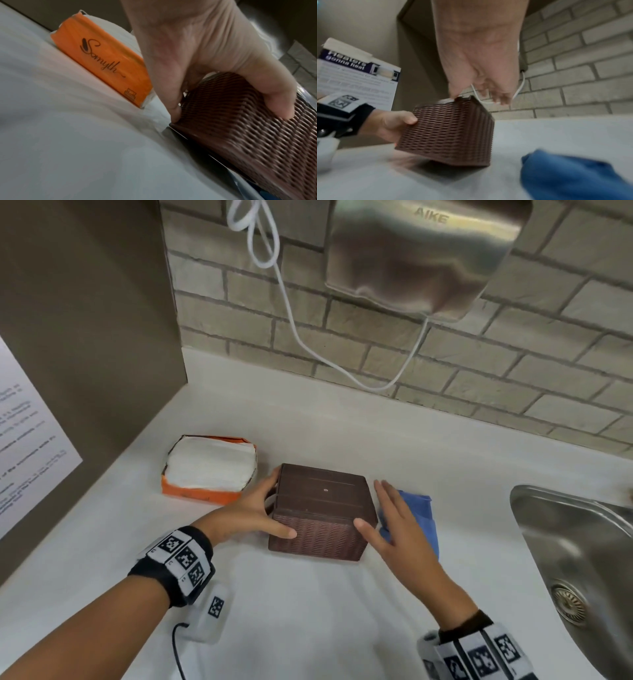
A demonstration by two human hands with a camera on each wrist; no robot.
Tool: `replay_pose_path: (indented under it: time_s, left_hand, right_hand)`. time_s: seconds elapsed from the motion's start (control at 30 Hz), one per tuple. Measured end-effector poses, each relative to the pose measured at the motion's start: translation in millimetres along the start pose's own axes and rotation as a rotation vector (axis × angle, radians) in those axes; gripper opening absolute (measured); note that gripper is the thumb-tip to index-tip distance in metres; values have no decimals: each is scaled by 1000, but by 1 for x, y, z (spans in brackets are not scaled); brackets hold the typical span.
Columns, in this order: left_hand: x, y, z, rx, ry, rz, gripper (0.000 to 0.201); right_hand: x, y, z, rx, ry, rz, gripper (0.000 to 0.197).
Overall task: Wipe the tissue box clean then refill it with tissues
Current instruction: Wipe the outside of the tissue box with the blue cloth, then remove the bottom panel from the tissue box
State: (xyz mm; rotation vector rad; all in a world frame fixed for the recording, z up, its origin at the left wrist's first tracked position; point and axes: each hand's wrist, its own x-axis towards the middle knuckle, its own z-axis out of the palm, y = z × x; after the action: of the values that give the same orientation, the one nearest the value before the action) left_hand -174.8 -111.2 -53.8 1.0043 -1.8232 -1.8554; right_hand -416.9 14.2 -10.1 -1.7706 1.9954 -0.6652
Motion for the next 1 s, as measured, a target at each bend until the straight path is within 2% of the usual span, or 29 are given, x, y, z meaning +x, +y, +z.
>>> replay_pose_path:
  time_s: [0.07,0.13,0.23,0.4,0.5,0.6,0.7,0.83,1.0]
  left_hand:
    - [0,1,-1,4,-12,-15,113]
    - [1,2,-2,5,-27,-24,115]
    - [1,4,-4,5,-33,-22,112]
    - [1,6,-5,9,-36,-27,110]
    - [1,5,-5,-11,-37,-28,108]
    - [1,3,-5,-9,-35,-25,110]
    - [2,3,-5,-11,-36,-19,109]
    - [1,-1,-7,71,-10,-22,116]
    - [0,-11,-2,172,16,-13,126]
  right_hand:
    - [7,3,-10,-200,-118,-139,66]
    - [15,7,-15,-354,-216,-209,59]
    - [26,5,-12,-642,-162,-377,62]
    - [36,3,-3,-1014,-17,-638,40]
    - [40,4,-3,-1090,-59,-622,43]
    - [43,4,-1,-1147,-130,-630,20]
    - [41,-3,-3,-1195,-151,-648,9]
    - [37,-23,-20,-1273,-98,-681,21]
    - [48,-41,-54,-960,-62,-553,26]
